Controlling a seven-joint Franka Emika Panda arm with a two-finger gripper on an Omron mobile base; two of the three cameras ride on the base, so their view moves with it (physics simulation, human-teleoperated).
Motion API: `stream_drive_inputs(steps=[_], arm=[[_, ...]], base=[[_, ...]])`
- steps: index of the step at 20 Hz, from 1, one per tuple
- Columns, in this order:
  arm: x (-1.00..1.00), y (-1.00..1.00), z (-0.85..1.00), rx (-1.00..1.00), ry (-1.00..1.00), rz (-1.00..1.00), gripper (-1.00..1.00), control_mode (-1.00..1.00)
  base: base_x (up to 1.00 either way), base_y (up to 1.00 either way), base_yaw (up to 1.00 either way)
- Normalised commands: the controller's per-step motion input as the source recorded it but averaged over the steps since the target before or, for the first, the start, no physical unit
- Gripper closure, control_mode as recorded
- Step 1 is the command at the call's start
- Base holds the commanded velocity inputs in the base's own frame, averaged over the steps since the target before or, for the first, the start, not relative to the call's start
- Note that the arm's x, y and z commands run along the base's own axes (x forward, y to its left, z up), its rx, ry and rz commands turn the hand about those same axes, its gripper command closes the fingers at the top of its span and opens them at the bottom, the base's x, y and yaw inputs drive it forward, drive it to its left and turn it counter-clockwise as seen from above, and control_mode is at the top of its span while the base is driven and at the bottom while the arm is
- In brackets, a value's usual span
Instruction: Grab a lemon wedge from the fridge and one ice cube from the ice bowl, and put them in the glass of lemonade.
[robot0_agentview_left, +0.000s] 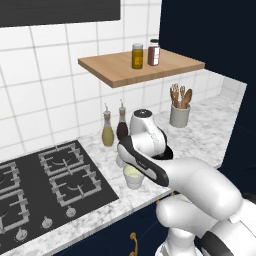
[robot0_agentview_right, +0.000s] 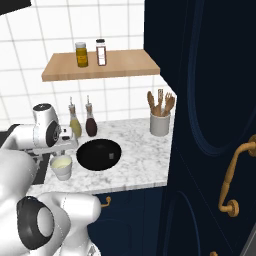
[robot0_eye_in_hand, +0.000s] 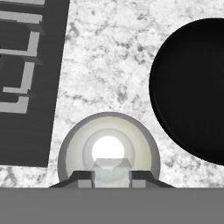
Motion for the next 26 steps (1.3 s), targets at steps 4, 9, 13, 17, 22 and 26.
stream_drive_inputs(steps=[4,9,13,17,22,26], arm=[[0.00,0.00,0.00,0.00,0.00,0.00,-1.00,-1.00],[-0.02,0.00,0.00,0.00,0.00,0.00,-1.00,-1.00],[-0.22,-0.05,0.01,0.03,0.00,0.00,-1.00,-1.00],[-0.33,-0.18,0.02,0.04,0.00,0.00,-1.00,-1.00],[-0.32,-0.45,0.02,0.07,-0.01,0.00,-1.00,-1.00],[-0.96,-0.46,0.26,0.05,-0.02,-0.03,-1.00,-1.00]], base=[[0.00,0.00,0.00],[0.00,0.00,0.00],[0.00,0.00,0.00],[0.00,0.00,0.00],[0.00,0.00,0.00],[0.00,0.00,0.00]])
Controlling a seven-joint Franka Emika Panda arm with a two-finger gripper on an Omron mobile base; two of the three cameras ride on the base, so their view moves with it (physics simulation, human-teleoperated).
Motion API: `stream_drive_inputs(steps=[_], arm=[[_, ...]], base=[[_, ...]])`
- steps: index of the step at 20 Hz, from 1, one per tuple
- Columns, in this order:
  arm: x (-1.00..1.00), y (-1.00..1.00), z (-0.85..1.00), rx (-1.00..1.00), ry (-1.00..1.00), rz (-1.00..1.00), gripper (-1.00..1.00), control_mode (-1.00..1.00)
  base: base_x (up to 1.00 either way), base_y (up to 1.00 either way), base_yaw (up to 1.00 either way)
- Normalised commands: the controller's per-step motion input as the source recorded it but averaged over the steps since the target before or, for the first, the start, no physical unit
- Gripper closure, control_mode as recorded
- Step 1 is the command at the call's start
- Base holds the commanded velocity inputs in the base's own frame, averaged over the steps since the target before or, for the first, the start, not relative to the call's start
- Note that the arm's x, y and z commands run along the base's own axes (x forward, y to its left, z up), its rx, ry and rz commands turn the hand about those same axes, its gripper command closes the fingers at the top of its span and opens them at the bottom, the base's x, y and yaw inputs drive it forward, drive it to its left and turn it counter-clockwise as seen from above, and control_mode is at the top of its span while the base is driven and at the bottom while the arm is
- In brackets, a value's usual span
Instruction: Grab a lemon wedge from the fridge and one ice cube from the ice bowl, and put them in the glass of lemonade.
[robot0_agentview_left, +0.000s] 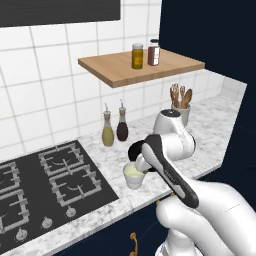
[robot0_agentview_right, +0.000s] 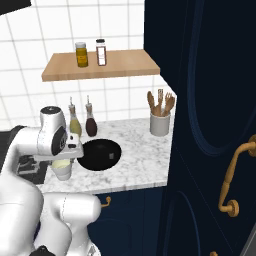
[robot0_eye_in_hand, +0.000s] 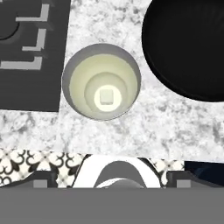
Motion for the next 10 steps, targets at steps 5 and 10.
stream_drive_inputs(steps=[5,10], arm=[[-1.00,-0.53,0.73,0.00,0.02,-0.03,-1.00,-1.00],[-0.62,-0.53,0.56,0.04,0.02,-0.09,-1.00,-1.00]], base=[[0.00,0.00,0.00],[0.00,0.00,0.00]])
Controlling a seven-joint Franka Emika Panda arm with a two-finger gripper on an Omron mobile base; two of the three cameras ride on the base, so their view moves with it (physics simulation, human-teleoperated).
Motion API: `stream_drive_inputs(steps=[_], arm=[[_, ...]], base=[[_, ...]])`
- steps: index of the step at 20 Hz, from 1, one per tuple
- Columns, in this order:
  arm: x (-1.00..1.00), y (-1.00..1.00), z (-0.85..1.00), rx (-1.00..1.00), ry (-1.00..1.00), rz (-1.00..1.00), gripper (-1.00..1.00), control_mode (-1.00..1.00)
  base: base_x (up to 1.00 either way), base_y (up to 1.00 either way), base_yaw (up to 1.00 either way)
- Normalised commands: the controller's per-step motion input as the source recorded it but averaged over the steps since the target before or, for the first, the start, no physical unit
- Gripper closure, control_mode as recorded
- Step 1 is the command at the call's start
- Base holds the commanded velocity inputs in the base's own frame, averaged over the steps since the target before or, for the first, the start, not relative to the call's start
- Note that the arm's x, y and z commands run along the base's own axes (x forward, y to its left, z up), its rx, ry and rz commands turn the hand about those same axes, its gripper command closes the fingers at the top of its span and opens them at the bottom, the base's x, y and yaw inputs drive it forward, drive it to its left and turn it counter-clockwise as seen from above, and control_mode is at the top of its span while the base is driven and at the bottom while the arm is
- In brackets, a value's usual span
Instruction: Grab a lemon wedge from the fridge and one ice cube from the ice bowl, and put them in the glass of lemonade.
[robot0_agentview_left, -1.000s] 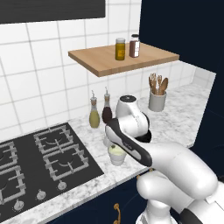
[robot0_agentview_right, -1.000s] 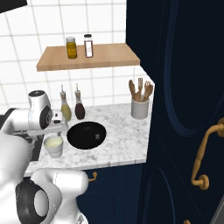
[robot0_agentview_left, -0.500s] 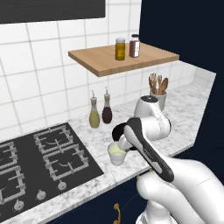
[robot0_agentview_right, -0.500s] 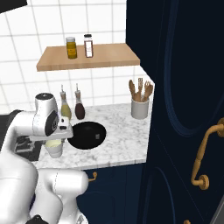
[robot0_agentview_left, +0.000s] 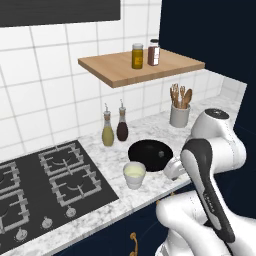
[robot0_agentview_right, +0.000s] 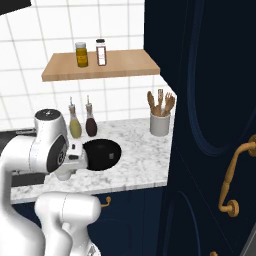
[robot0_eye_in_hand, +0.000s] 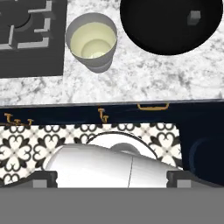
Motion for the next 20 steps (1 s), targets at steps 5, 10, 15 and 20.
stream_drive_inputs(steps=[5,10,15,20], arm=[[-0.20,-0.04,0.13,0.00,-0.03,-0.02,-1.00,-1.00],[0.00,0.00,0.00,0.00,0.00,0.00,-1.00,-1.00],[0.00,0.00,0.00,0.00,0.00,0.00,-1.00,1.00],[0.00,0.00,0.00,0.00,0.00,0.00,-1.00,1.00]], base=[[0.00,0.00,0.00],[0.00,0.00,0.00],[-0.65,0.03,-0.18],[-0.50,0.00,-0.77]])
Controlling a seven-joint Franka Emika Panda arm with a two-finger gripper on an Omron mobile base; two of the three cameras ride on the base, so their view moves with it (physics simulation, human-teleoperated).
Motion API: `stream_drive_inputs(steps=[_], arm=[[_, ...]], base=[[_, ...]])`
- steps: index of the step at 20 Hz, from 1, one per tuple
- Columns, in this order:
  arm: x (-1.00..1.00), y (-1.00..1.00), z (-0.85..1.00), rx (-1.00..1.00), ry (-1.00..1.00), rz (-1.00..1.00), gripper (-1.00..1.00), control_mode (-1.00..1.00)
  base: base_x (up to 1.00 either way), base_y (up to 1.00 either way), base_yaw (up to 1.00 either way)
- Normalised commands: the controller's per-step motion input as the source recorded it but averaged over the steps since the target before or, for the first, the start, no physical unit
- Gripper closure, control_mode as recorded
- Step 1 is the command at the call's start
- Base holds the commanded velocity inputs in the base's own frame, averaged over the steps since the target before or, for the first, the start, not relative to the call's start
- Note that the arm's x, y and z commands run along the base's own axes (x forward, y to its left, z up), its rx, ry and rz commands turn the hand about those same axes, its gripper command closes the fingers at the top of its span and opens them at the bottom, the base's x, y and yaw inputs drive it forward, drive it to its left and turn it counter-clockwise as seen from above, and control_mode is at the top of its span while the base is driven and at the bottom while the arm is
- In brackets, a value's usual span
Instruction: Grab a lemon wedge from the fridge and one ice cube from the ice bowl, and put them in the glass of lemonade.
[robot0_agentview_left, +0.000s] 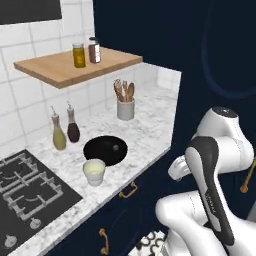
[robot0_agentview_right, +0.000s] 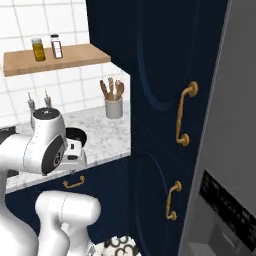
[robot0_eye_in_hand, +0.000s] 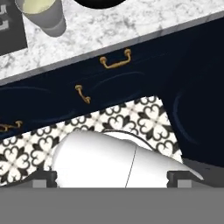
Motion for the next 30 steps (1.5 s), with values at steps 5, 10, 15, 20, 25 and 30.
stream_drive_inputs(steps=[5,10,15,20,25,30], arm=[[0.00,0.00,0.00,0.00,0.00,0.00,-1.00,1.00],[0.00,0.00,0.00,0.00,0.00,0.00,-1.00,1.00],[0.00,0.00,0.00,0.00,0.00,0.00,-1.00,1.00],[0.00,0.00,0.00,0.00,0.00,0.00,-1.00,1.00],[0.00,0.00,0.00,0.00,0.00,0.00,-1.00,1.00],[0.00,0.00,0.00,0.00,0.00,0.00,-1.00,1.00]], base=[[-0.14,-0.28,-0.73],[-0.17,-0.31,-0.73],[-0.19,-0.28,-0.76],[0.00,-0.37,-0.83],[0.06,-0.65,-0.70],[0.39,-0.72,-0.03]])
